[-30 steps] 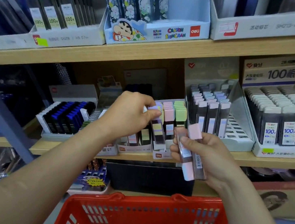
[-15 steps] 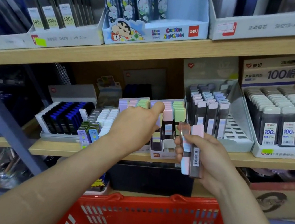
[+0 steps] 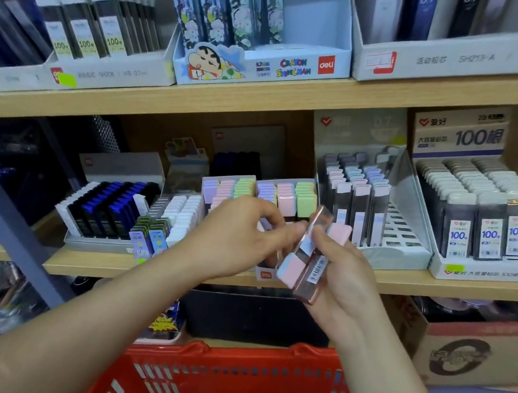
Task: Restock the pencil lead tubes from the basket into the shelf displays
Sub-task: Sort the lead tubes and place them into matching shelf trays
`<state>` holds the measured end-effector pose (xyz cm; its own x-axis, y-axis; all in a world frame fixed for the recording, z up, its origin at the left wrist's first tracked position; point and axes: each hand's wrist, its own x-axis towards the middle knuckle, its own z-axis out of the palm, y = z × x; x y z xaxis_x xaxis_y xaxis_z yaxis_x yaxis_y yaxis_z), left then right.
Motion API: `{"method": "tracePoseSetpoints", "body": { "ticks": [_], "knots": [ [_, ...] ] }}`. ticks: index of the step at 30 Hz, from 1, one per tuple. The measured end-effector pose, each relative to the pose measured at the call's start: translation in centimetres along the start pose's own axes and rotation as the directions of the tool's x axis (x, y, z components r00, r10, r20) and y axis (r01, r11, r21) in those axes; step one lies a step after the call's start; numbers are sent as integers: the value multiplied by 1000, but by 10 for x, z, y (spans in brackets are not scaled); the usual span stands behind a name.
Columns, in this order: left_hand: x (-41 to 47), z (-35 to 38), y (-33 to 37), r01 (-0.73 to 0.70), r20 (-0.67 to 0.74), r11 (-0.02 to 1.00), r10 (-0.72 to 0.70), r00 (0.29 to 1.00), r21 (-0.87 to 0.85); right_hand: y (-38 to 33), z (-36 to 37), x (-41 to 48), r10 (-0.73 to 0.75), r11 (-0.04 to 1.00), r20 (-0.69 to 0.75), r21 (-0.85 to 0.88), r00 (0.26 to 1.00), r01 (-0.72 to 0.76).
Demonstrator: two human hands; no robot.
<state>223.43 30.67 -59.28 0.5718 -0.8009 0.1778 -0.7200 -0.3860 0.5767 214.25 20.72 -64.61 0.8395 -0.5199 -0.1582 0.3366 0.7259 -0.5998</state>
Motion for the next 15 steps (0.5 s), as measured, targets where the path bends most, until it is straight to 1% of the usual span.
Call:
{"method": "tracePoseSetpoints", "body": {
  "ticks": [1,3,6,8,10,11,12,13,14,15],
  "knots": [
    [-3,-1,2,51,58,993,-45,997,-111,-1,1,-1,3,1000,-13,28,1000,-3],
    [-10,-2,1,127,124,961,-99,987,-246,-2,2,-1,11,998,-17,61,1000,-10],
    [-17,3,-7,197,179,928,-146,973,-315,-1,4,-4,43,997,22,63,999,-44],
    [-20,5,-11,213,159,926,-170,973,-313,0,3,-5,22,1000,-1,14,1000,-22],
    [-22,4,-14,185,82,938,-169,982,-293,0,0,-4,-56,992,-39,-117,998,51],
    [-22,1,-15,165,41,940,-160,986,-298,-1,-3,-2,-109,970,-61,-224,992,93],
    [-21,-3,-17,145,0,939,-153,988,-312,-4,-7,-1,-172,924,-75,-357,982,135],
    [-21,-7,-18,125,-42,935,-147,988,-331,-8,-12,0,-228,856,-64,-489,971,169],
    [-20,-11,-19,105,-89,927,-146,985,-360,-13,-15,0,-259,788,-30,-584,966,193],
    [-19,-14,-21,85,-138,911,-152,979,-403,-18,-18,0,-251,742,17,-638,968,204]
  ]
}}
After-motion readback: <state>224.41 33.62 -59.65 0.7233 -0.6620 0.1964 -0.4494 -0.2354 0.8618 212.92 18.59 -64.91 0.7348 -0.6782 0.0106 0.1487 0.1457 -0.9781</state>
